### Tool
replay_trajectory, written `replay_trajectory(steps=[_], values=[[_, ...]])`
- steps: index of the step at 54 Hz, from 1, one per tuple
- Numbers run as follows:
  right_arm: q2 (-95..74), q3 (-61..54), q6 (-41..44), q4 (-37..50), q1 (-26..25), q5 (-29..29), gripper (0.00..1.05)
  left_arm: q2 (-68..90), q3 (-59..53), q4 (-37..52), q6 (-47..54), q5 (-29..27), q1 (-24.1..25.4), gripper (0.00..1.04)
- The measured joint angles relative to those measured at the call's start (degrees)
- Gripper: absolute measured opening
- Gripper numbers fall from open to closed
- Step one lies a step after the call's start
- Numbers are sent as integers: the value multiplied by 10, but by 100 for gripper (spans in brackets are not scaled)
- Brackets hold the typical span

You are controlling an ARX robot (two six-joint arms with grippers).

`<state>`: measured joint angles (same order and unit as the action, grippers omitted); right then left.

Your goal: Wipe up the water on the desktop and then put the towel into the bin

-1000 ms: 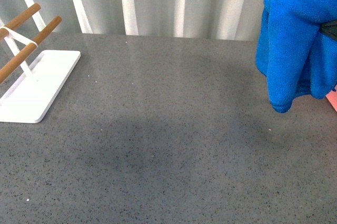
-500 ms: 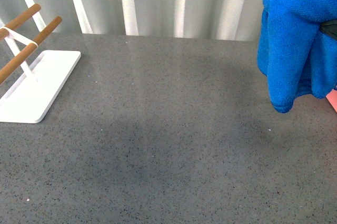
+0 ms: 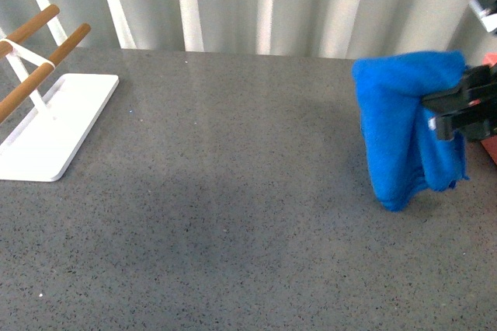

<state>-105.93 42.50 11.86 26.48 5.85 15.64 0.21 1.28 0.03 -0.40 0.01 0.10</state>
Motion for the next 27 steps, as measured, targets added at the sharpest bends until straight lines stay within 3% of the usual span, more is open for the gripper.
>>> replay_trajectory(steps=[3, 12, 23, 27], values=[[-35, 25, 2, -14, 11, -9, 3, 0, 0, 0, 0, 0, 0, 75], [-116, 83, 2, -35, 33, -28, 3, 0, 0, 0, 0, 0, 0, 98], [-179, 109, -4, -49, 68, -40, 3, 0, 0, 0, 1, 0, 0, 98], [-172, 98, -28, -41, 72, -20, 3, 0, 0, 0, 1, 0, 0, 98]])
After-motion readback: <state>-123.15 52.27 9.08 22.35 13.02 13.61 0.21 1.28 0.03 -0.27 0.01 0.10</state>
